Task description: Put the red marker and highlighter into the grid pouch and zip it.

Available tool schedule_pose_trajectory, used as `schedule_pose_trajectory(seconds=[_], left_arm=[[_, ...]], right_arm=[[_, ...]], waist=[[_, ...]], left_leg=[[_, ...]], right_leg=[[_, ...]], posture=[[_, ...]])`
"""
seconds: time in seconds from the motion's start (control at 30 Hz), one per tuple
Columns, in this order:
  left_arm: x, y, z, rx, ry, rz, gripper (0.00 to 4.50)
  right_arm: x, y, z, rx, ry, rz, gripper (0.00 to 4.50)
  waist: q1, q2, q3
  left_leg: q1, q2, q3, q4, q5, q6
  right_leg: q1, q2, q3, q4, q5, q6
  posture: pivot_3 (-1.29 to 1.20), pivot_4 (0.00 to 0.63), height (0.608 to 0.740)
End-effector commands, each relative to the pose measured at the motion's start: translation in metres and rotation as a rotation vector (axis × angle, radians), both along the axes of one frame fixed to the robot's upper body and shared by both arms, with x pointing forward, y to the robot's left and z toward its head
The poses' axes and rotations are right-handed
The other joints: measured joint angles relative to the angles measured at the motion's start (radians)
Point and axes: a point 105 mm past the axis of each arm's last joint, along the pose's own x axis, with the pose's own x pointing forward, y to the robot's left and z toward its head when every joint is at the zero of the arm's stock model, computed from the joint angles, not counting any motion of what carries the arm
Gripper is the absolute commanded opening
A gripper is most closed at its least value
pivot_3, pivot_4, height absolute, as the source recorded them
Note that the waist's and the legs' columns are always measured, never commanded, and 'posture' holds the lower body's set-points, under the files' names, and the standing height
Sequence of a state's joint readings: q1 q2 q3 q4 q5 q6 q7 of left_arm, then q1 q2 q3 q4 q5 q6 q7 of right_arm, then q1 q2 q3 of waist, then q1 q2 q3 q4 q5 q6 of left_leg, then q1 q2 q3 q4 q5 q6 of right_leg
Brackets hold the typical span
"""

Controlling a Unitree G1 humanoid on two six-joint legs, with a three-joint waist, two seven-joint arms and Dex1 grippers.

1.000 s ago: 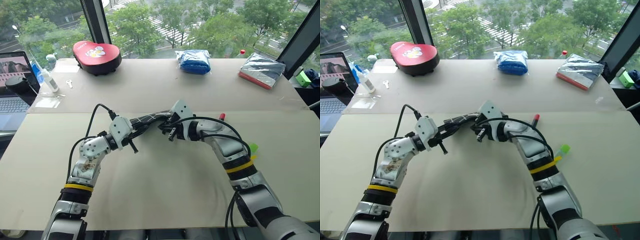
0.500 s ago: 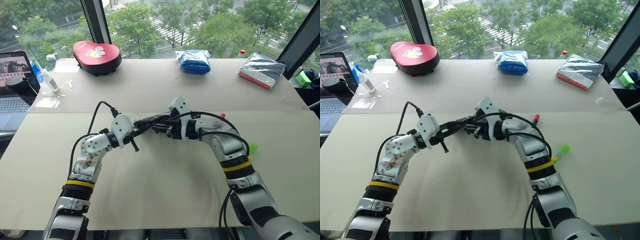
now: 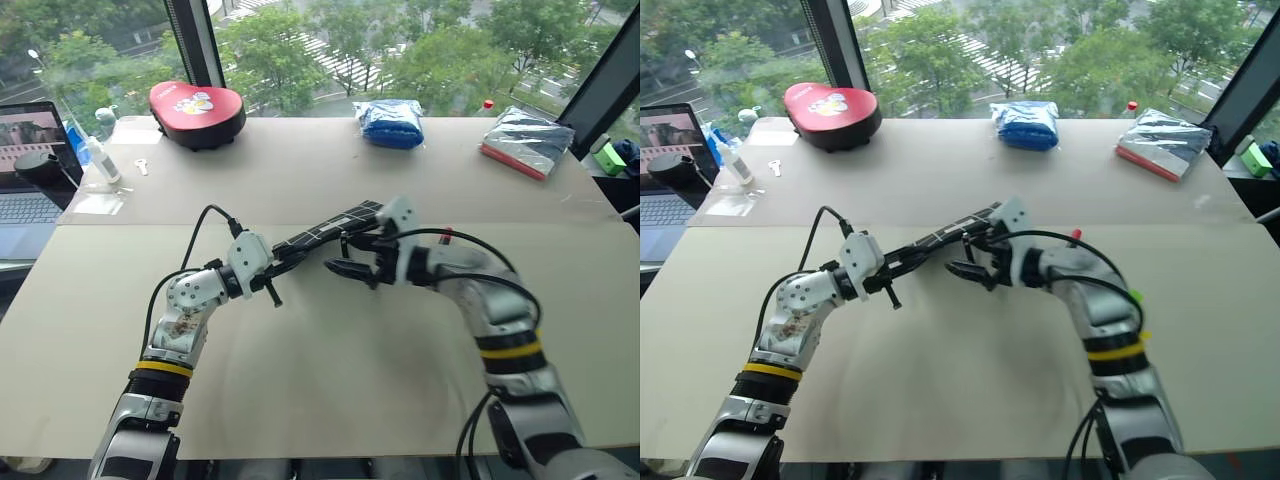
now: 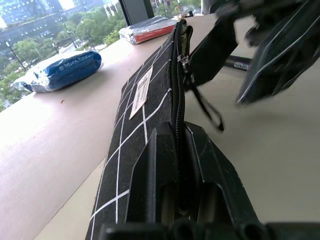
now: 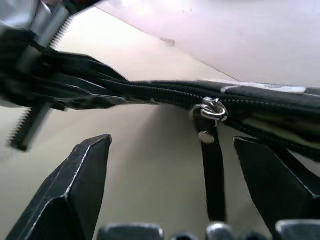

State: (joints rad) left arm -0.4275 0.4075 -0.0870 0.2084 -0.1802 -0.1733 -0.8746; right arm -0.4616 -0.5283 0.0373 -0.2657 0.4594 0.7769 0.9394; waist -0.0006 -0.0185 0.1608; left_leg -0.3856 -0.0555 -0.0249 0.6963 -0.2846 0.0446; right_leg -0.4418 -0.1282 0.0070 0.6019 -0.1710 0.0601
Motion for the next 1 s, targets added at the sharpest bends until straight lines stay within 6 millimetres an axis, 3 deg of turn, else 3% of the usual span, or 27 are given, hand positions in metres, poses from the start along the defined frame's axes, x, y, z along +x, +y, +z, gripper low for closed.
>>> schedule_pose_trajectory(seconds=[0.03,0.17,0.27,0.43,0.67,0.87,1.0], left_arm=[[-0.001,0.001,0.01,-0.01,-0.048,-0.002,0.0],[-0.006,0.005,0.01,-0.011,-0.044,-0.003,0.0],[-0.01,0.01,0.008,-0.013,-0.033,0.007,0.0],[-0.017,0.008,0.002,-0.013,-0.016,0.001,0.0],[-0.018,-0.007,-0.003,-0.029,-0.002,-0.037,0.0],[-0.015,-0.012,-0.008,-0.04,0.013,-0.05,0.0],[-0.011,-0.018,-0.009,-0.057,0.02,-0.062,0.0]], right_arm=[[-0.035,-0.024,0.003,-0.081,-0.041,0.04,4.39],[-0.03,-0.076,0.012,-0.158,-0.079,-0.225,4.39],[-0.012,-0.121,0.015,-0.223,-0.064,-0.534,4.39],[-0.013,-0.166,0.005,-0.262,0.027,-0.879,4.39],[-0.036,-0.171,-0.031,-0.265,0.167,-1.132,4.39],[-0.043,-0.183,-0.025,-0.264,0.14,-1.342,4.39],[-0.046,-0.174,-0.027,-0.245,0.156,-1.36,4.39]], waist=[[0.0,0.0,0.0],[-0.004,0.0,0.0],[-0.005,0.0,0.0],[0.007,0.0,0.0],[0.014,0.0,0.0],[0.012,0.0,0.0],[0.011,0.0,0.0]], left_leg=[[0.0,0.0,0.0,0.0,0.0,0.0],[0.001,0.0,0.002,0.001,-0.003,0.005],[0.003,0.001,0.002,0.001,-0.003,0.005],[0.004,0.002,0.002,0.001,-0.003,0.004],[0.002,0.001,0.001,0.002,-0.003,0.004],[0.003,0.0,0.002,0.002,-0.003,0.004],[0.003,0.0,0.002,0.002,-0.002,0.004]], right_leg=[[0.001,0.0,0.0,-0.001,0.0,0.0],[0.003,0.0,0.002,-0.006,0.0,0.0],[0.003,0.0,0.002,-0.006,0.0,0.0],[0.003,0.0,0.002,-0.006,0.001,-0.001],[0.003,-0.001,0.002,-0.006,0.001,-0.001],[0.003,0.0,0.003,-0.005,0.001,-0.001],[0.003,0.0,0.003,-0.005,0.001,-0.001]], posture=[[0.0,0.15,0.74],[0.0,0.15,0.74],[0.0,0.15,0.74],[0.0,0.15,0.74],[0.0,0.15,0.74],[0.0,0.15,0.74],[0.0,0.15,0.74]])
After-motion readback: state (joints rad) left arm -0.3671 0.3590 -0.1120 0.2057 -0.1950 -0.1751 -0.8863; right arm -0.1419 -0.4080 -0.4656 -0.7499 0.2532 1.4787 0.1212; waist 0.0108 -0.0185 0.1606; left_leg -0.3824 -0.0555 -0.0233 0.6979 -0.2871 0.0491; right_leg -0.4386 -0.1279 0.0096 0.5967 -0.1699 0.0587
